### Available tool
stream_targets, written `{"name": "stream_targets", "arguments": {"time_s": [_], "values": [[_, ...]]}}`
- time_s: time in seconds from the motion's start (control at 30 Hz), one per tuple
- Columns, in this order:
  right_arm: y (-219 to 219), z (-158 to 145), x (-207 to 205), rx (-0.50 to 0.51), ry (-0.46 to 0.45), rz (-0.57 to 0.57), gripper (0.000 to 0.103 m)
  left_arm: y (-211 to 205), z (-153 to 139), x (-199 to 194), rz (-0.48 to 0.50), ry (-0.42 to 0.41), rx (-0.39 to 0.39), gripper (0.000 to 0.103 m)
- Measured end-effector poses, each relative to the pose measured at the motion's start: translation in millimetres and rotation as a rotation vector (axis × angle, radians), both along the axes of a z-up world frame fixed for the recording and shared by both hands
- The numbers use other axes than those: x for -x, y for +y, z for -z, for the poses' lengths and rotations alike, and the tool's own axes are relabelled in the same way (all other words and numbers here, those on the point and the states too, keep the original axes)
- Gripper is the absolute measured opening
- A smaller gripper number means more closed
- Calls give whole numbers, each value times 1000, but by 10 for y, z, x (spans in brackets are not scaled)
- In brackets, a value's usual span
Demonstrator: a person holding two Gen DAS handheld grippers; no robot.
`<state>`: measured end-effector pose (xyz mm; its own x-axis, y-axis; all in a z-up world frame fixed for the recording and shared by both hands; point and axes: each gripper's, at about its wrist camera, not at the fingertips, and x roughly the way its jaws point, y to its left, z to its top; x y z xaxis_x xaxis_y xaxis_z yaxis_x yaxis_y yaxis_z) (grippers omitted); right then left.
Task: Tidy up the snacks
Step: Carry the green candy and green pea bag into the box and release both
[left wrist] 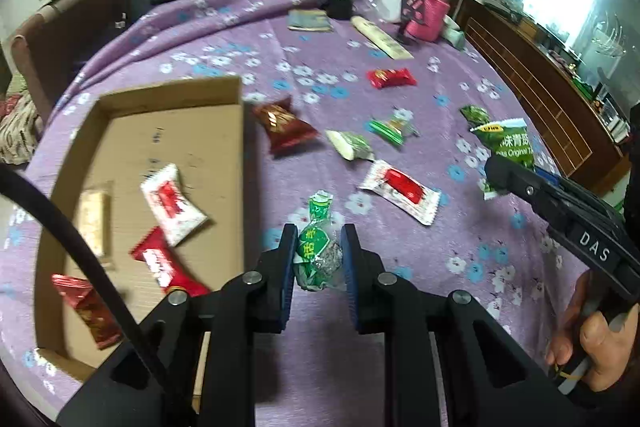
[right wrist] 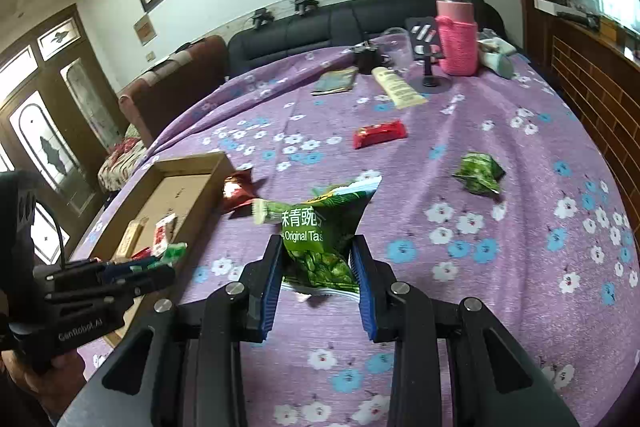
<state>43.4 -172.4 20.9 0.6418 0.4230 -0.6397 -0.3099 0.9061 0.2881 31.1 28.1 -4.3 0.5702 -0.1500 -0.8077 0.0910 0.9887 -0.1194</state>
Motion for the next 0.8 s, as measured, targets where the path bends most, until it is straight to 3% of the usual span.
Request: {"name": "stream_targets", "arguments": {"time_s": [0.33, 0.8], "values": [[284, -122, 79, -11, -17, -70, 33, 268, -61, 51, -51, -18, 12, 23], [797, -181, 63, -10, -14, -180, 33, 678, -85, 52, -168, -44, -65, 24]]}}
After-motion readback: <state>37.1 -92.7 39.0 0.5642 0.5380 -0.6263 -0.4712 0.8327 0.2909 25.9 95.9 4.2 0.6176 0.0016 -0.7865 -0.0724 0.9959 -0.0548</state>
